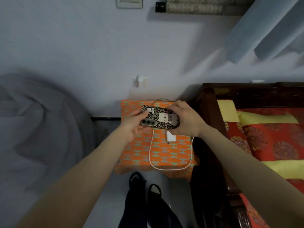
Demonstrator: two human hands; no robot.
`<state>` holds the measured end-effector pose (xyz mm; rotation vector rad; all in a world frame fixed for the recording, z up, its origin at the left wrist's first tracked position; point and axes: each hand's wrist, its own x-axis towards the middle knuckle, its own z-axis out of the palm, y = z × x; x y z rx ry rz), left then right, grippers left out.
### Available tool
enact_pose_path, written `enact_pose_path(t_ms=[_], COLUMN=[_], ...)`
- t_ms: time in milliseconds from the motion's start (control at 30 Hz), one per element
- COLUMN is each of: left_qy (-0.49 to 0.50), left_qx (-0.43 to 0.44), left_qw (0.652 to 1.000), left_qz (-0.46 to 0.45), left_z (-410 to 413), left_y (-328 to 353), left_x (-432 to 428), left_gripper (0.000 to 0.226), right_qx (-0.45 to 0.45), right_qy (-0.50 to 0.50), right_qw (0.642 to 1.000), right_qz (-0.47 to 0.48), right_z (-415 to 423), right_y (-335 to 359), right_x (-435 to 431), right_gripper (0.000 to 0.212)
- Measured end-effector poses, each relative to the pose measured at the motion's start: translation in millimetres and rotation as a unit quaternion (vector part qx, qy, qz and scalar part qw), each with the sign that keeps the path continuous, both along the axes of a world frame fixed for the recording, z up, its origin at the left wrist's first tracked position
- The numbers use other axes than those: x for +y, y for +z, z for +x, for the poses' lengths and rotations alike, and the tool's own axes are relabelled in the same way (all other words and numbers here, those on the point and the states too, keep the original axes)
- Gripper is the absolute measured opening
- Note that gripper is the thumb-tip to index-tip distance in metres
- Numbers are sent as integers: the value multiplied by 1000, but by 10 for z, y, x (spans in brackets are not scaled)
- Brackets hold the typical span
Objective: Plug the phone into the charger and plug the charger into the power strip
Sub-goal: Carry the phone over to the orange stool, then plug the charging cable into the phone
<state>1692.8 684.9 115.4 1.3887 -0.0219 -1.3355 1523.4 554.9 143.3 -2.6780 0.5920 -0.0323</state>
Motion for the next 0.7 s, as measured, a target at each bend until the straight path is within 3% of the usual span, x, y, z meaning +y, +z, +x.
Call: enact_pose_path(t_ms=[433, 633, 700], left_qy=[-17, -12, -9], left_qx=[62, 87, 87], left_qw=[998, 995, 994], left_qz=[27, 51, 57], left_z=[772, 789, 727], left_y=[-859, -1523, -1738], left_x=[-820, -818, -785], left_gripper=[18, 51, 47], right_qx=[12, 28, 17], right_qy=[-60, -57, -49], right_qw=[998, 998, 998], right_qz=[-2, 26, 29], right_z=[680, 783, 789], right_y=[-722, -1493, -1715], right_x=[-642, -666, -644], right_gripper=[85, 85, 83])
